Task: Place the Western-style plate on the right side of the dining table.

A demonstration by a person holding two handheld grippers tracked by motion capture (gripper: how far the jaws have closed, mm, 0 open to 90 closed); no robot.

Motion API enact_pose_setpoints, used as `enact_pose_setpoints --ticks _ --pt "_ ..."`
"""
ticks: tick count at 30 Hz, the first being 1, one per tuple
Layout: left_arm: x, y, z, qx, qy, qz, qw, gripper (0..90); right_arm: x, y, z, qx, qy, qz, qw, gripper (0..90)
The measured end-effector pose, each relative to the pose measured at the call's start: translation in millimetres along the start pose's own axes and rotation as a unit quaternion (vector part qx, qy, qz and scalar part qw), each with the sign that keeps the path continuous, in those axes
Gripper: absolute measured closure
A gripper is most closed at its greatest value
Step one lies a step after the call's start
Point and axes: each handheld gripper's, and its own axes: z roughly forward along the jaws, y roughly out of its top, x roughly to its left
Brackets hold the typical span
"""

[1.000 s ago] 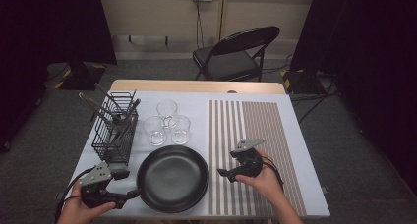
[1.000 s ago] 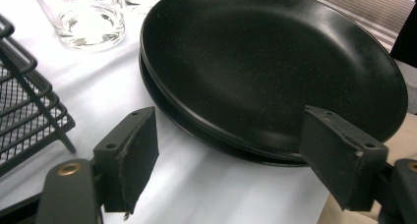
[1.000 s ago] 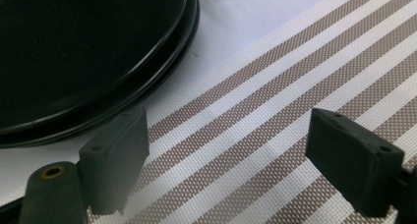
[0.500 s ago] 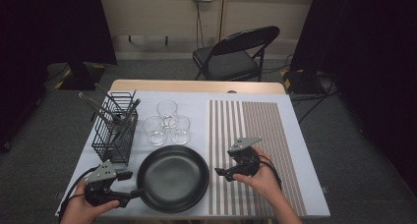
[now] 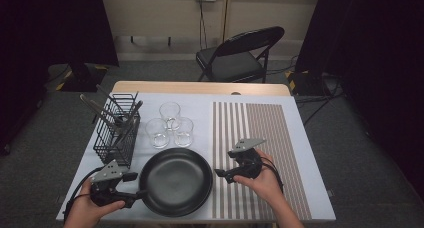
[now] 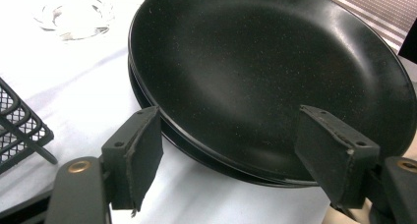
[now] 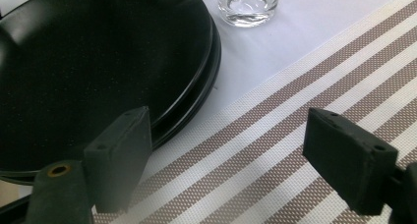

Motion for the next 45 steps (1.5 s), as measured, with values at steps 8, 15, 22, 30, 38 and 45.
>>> enact_pose_setpoints --ticks 8,15,22,30,38,45 --pt "-1.1 1.0 3.6 0.001 -0.005 0.003 1.0000 30.1 5.3 2.7 2.7 -0.003 0.004 -0.005 1.0000 20.9" --pt "0.3 0.1 4.3 0.004 -0.003 -0.004 1.0000 31.3 12.5 6.7 7.0 -0.004 0.015 -0.016 0.9997 23.8" --pt "-1.2 1.3 5.8 0.008 0.004 -0.005 0.9999 31.3 15.4 8.3 11.1 0.000 0.020 -0.020 0.9996 24.2" --pt "-0.9 2.8 6.6 0.011 0.007 -0.009 0.9999 36.3 17.9 7.8 13.8 0.007 0.020 -0.023 0.9995 24.8" --pt "-4.0 6.1 10.8 0.016 0.012 -0.014 0.9997 39.1 17.0 5.1 13.5 0.013 0.020 -0.025 0.9994 25.7" --pt "-4.8 8.8 12.7 0.019 0.021 -0.023 0.9993 41.3 16.2 3.1 12.4 0.016 0.019 -0.026 0.9994 25.7"
